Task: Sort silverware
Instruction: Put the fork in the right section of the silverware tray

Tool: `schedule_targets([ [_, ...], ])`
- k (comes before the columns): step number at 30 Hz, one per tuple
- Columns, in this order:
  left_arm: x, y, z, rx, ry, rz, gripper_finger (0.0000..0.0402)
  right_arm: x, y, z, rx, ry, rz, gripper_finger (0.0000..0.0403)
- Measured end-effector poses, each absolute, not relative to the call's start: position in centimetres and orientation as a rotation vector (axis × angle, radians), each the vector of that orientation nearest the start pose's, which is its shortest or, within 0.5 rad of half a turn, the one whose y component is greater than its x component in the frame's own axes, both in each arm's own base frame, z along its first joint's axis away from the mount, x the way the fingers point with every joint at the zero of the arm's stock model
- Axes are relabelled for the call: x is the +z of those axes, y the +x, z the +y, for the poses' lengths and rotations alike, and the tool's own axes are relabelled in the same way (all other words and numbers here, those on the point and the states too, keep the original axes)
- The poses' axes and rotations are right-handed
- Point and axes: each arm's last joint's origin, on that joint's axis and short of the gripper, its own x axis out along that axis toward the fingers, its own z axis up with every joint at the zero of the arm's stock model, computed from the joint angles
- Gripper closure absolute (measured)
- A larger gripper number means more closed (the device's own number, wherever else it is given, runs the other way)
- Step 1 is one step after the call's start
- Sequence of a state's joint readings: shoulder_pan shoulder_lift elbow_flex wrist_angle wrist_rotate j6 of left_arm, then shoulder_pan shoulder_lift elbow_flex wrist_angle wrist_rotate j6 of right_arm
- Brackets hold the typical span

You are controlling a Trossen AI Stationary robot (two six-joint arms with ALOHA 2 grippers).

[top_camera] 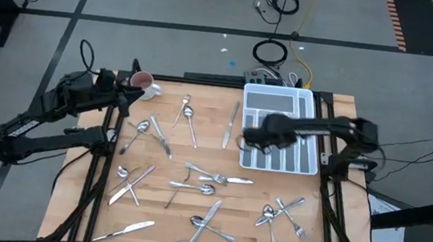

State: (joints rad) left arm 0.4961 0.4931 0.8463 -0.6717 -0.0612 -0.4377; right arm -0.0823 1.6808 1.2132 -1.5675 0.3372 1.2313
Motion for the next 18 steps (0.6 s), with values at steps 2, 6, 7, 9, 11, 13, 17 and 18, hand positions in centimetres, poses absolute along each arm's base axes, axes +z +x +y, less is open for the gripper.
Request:
schedule_targets([
  [2, 33.9, 7.7, 4.4, 0.613, -0.493, 0.187, 0.0284, 21.7, 22.7, -1.8, -1.468, 0.569, 1.529, 0.0403],
  [6, 34.0, 7.7, 4.4, 0.613, -0.492, 0.186, 0.0284, 20.6, 19.2, -0.1, -1.558, 0.666, 1.552, 0.0403],
  [7, 34.0, 7.7, 4.4, 0.614, -0.493, 0.186, 0.0284, 20.3, 18.8, 0.2, -1.572, 0.678, 1.549, 0.0403],
  [9, 34.0, 7.7, 4.4, 0.614, -0.493, 0.187, 0.0284, 20.2, 18.1, 0.6, -1.575, 0.667, 1.556, 0.0403],
  [11, 33.9, 7.7, 4.4, 0.614, -0.493, 0.188, 0.0284, 20.1, 18.1, 0.8, -1.565, 0.655, 1.555, 0.0403],
  [13, 33.9, 7.8, 4.4, 0.614, -0.493, 0.188, 0.0284, 20.2, 18.3, 0.9, -1.562, 0.648, 1.546, 0.0403],
  [17, 33.9, 7.8, 4.4, 0.614, -0.493, 0.188, 0.0284, 20.0, 18.9, 0.6, -1.568, 0.603, 1.523, 0.0403],
  [18, 33.9, 7.8, 4.4, 0.614, -0.493, 0.189, 0.0284, 19.9, 19.1, 0.5, -1.56, 0.592, 1.531, 0.0403],
])
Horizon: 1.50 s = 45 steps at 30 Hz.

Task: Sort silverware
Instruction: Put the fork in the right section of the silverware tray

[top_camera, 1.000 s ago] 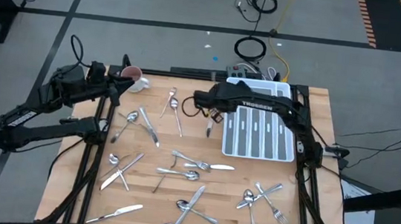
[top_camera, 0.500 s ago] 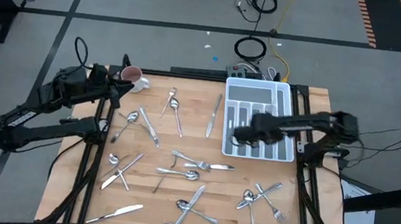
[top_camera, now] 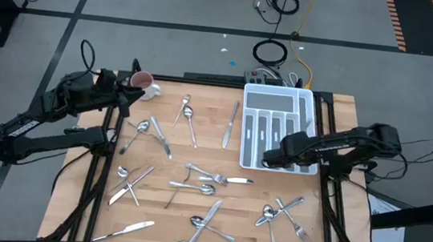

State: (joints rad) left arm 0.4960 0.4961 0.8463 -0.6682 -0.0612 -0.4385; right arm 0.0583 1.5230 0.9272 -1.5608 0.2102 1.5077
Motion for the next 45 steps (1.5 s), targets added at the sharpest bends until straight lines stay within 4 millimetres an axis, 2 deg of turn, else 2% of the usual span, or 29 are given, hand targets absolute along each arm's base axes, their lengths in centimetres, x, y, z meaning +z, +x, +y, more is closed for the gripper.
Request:
schedule_targets([
  [14, 33.6, 7.7, 4.3, 0.621, -0.493, 0.232, 0.0284, 16.2, 21.3, -0.7, -1.482, 0.446, 1.721, 0.0403],
  [19, 33.4, 7.6, 4.3, 0.623, -0.497, 0.245, 0.0284, 16.2, 21.8, -0.7, -1.505, 0.409, 1.738, 0.0403],
  [25, 33.5, 7.6, 4.3, 0.624, -0.504, 0.241, 0.0284, 17.5, 22.6, -0.8, -1.528, 0.385, 1.682, 0.0402],
  [28, 33.5, 7.6, 4.3, 0.624, -0.504, 0.241, 0.0284, 17.8, 22.5, -0.8, -1.546, 0.39, 1.664, 0.0402],
  [35, 33.5, 7.6, 4.3, 0.629, -0.529, 0.233, 0.0284, 16.8, 21.3, -0.7, -1.642, 0.372, 1.643, 0.0402],
  [45, 33.5, 7.6, 4.3, 0.636, -0.528, 0.231, 0.0284, 15.2, 19.3, 0.2, -1.662, 0.352, 1.735, 0.0402],
])
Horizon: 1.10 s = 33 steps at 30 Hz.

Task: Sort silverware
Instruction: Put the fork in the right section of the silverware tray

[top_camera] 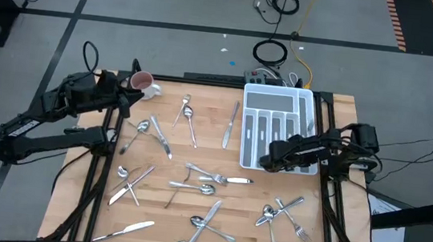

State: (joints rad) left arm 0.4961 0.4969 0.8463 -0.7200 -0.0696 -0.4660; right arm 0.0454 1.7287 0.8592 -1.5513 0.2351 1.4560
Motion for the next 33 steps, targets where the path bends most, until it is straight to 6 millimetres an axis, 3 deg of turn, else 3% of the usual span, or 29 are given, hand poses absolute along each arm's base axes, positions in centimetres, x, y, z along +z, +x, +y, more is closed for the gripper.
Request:
schedule_targets([
  [7, 33.5, 7.6, 4.4, 0.654, -0.523, 0.228, 0.0284, 14.2, 19.6, 0.3, -1.601, 0.385, 1.678, 0.0402],
  [18, 33.5, 7.6, 4.4, 0.654, -0.524, 0.228, 0.0284, 13.3, 19.6, 0.4, -1.502, 0.377, 1.763, 0.0399],
  [33, 33.5, 7.6, 4.4, 0.654, -0.524, 0.227, 0.0284, 13.1, 19.8, 0.4, -1.494, 0.387, 1.733, 0.0298],
])
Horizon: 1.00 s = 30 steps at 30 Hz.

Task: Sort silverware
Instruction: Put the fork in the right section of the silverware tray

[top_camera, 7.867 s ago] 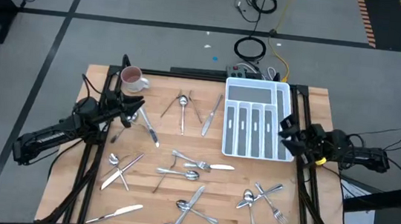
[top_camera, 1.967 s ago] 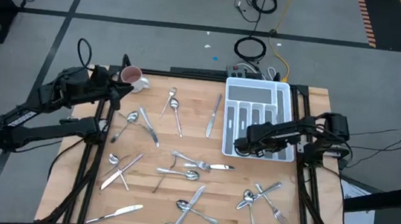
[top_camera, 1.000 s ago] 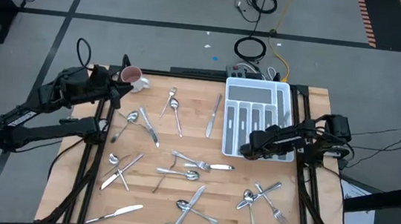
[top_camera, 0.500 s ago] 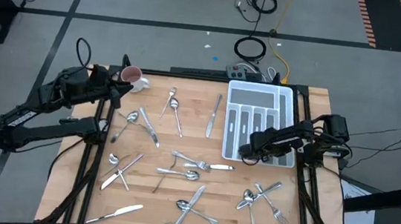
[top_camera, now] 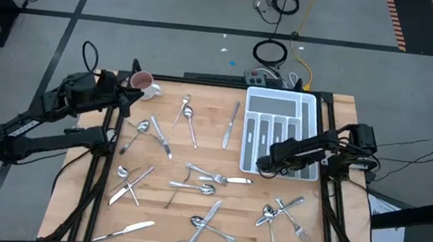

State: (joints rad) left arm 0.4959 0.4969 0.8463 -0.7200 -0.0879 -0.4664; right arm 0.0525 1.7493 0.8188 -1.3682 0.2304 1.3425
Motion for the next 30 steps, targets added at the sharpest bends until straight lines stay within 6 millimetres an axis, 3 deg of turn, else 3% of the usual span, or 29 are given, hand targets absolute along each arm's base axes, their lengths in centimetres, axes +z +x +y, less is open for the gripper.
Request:
schedule_targets([
  [9, 33.5, 7.6, 4.4, 0.664, -0.521, 0.226, 0.0284, 13.9, 19.0, 0.3, -1.547, 0.302, 1.812, 0.0252],
  [18, 33.5, 7.5, 4.5, 0.68, -0.518, 0.222, 0.0284, 14.1, 19.4, 0.3, -1.465, 0.273, 1.858, 0.023],
  [24, 33.5, 7.5, 4.5, 0.68, -0.517, 0.222, 0.0284, 15.1, 21.5, 0.5, -1.351, 0.319, 1.809, 0.0225],
  [30, 33.5, 7.5, 4.5, 0.685, -0.516, 0.219, 0.0284, 17.5, 25.4, 0.6, -1.156, 0.388, 1.666, 0.0231],
])
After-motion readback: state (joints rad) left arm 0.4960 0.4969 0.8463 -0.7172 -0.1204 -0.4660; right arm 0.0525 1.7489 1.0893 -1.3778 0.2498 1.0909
